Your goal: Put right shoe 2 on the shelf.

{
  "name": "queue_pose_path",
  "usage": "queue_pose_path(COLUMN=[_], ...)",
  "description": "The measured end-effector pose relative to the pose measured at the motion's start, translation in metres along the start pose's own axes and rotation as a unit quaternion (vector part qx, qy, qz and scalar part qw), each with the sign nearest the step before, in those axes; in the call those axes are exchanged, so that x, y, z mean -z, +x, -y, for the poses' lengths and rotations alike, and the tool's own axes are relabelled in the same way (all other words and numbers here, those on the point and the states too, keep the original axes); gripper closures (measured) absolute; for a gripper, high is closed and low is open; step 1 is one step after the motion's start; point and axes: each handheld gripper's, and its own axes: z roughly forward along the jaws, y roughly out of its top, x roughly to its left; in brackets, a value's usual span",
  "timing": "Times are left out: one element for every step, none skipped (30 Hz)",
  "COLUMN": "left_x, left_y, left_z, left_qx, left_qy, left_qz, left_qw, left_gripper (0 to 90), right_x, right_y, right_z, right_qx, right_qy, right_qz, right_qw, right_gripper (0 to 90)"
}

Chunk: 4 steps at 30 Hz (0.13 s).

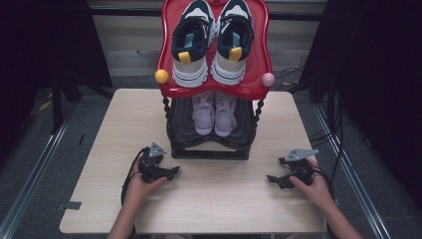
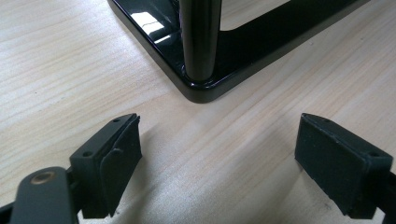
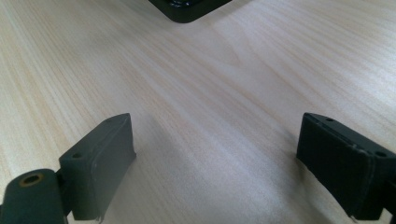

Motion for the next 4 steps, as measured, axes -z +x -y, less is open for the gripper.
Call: queue_pose_path(left_x=[0.0000,0.0000,0.0000,0.0001], left_y=[0.0000,0.0000,0.0000,0.0000], left_z=[0.0000,0.0000,0.0000,0.0000], left_qx=[0.000,0.000,0.000,0.000], left_qy=[0.000,0.000,0.000,0.000], left_qz=[0.000,0.000,0.000,-0.001], left_qw=[1.0000,1.0000,1.0000,1.0000], left_gripper=[14.4,14.4,14.5,14.4], right_x=[0.0000,0.0000,0.0000,0.0000], right_y=[0.0000,0.0000,0.0000,-0.0001], right_z=[0.0000,0.0000,0.0000,0.0000], right_qx=[0.000,0.000,0.000,0.000], right_qy=[0.000,0.000,0.000,0.000], right_qz=[0.000,0.000,0.000,0.000], right_qw=[1.0000,1.0000,1.0000,1.0000], right_gripper=[10.3,10.3,10.3,10.3])
